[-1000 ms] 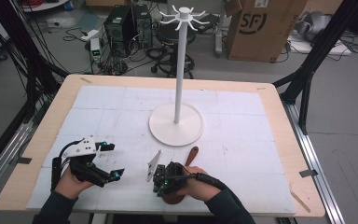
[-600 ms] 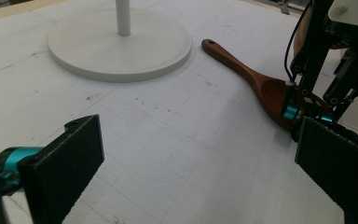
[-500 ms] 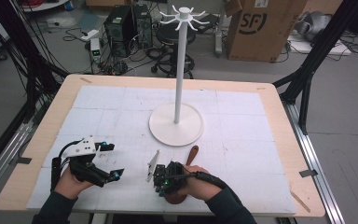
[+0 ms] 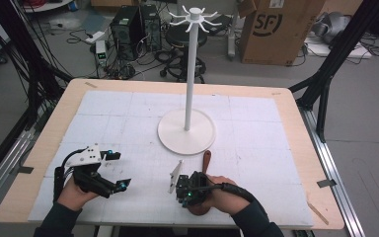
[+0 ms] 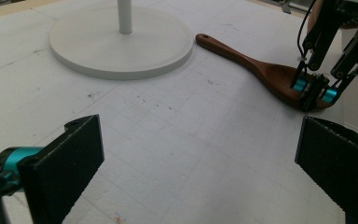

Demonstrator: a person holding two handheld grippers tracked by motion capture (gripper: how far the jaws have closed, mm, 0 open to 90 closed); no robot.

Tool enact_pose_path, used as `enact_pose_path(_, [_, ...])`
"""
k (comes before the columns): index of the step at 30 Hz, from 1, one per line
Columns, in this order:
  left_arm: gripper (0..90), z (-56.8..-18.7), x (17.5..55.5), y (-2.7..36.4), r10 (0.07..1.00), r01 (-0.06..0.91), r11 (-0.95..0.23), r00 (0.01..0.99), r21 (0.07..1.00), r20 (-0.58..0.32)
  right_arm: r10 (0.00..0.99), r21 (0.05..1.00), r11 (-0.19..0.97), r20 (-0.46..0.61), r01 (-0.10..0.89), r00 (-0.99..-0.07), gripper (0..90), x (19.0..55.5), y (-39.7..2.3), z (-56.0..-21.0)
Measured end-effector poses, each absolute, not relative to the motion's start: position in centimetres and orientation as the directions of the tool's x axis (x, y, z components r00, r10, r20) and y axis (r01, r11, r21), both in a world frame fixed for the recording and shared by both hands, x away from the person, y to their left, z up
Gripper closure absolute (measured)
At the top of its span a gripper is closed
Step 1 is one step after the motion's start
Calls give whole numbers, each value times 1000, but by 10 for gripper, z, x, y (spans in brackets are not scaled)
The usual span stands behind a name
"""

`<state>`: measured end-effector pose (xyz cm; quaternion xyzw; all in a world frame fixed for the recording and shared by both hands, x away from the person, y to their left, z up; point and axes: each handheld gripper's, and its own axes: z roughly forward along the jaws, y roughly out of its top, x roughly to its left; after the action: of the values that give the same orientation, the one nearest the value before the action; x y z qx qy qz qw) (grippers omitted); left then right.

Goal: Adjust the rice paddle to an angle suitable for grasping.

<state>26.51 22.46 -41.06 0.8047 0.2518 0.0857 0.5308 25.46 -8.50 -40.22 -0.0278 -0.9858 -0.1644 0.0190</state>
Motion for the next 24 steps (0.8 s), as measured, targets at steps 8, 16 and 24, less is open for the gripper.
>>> enact_pose_path(8, [17, -411, 266, 225, 496, 315, -310, 859, 897, -130, 103, 300, 948, 41, 111, -994, 895, 257, -114, -400])
enact_pose_path(16, [17, -412, 266, 223, 493, 318, -318, 860, 893, -131, 102, 352, 930, 28, 105, -994, 895, 254, -110, -387])
enact_pose_path(24, [17, -412, 266, 223, 493, 322, -314, 859, 893, -137, 69, 326, 942, 39, 78, -997, 895, 256, -84, -397])
